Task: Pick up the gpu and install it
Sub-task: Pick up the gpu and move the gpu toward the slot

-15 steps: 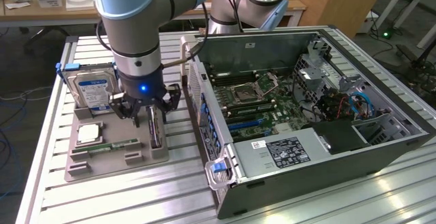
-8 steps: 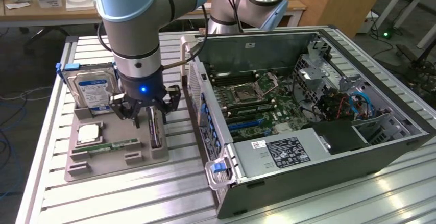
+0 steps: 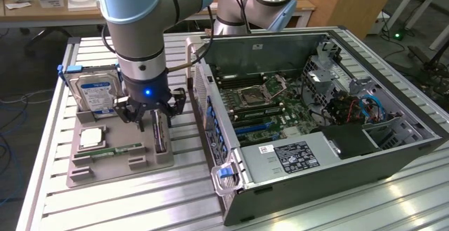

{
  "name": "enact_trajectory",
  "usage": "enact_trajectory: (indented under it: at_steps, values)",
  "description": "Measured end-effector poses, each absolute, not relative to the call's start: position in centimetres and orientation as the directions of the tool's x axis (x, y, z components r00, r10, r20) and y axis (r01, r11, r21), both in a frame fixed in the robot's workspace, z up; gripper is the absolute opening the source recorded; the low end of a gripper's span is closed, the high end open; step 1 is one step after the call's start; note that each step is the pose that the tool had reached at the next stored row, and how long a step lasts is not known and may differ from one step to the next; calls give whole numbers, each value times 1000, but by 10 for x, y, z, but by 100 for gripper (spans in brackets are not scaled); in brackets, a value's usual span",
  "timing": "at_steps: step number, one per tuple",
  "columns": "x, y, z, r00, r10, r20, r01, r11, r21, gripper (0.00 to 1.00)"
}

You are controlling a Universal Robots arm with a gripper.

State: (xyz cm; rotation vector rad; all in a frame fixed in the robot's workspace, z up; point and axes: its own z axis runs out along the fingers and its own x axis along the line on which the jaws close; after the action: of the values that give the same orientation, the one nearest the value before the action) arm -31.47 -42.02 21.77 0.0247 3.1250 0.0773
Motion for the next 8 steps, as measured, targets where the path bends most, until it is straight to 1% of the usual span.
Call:
enact_trajectory:
  at_steps: [8]
  values:
    - [-315,-420,212,-1000,22,-15,22,999,50,65]
